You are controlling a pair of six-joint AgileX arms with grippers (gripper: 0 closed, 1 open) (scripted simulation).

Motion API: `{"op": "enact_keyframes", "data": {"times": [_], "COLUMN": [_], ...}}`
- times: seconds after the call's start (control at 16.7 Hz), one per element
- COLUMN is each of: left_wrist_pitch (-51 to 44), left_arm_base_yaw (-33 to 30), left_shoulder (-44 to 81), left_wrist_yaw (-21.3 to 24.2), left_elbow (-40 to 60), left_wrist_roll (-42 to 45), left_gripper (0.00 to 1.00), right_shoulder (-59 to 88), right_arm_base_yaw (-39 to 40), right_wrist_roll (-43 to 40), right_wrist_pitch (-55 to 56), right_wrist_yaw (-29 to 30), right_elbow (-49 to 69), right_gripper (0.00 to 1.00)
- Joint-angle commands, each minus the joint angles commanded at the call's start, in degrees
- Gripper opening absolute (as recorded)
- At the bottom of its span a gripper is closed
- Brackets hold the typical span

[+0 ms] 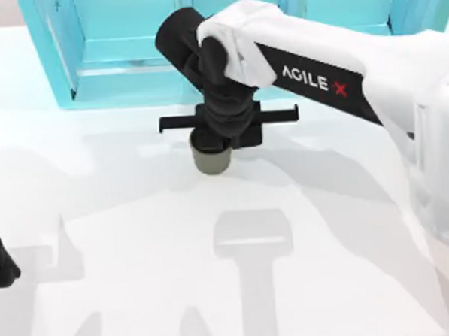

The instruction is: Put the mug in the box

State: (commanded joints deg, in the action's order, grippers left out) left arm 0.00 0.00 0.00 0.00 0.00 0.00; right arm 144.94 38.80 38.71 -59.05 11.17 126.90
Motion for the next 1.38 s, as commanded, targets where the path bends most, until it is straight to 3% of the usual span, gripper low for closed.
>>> {"op": "enact_keyframes", "data": {"times": [0.36,0.96,1.14,1.38], "left_wrist_pitch": [0.0,0.0,0.0,0.0], "left_arm_base_yaw": [0.0,0.0,0.0,0.0], "left_shoulder": [0.0,0.0,0.0,0.0], "left_wrist_yaw": [0.0,0.0,0.0,0.0], "left_elbow": [0.0,0.0,0.0,0.0], "left_wrist_roll": [0.0,0.0,0.0,0.0], "left_gripper": [1.00,1.00,1.00,1.00], "right_shoulder": [-13.1,-48.6,-54.0,-54.8], "right_arm_base_yaw": [-14.0,-57.8,-63.6,-64.5], "right_wrist_roll": [-15.5,-56.7,-62.3,-63.1], "right_wrist_pitch": [-3.0,-4.6,-5.3,-5.4], "right_wrist_yaw": [-4.1,-14.2,-16.0,-16.3], "right_elbow": [-12.9,-42.4,-47.7,-48.5], "right_gripper": [0.00,0.00,0.00,0.00]}}
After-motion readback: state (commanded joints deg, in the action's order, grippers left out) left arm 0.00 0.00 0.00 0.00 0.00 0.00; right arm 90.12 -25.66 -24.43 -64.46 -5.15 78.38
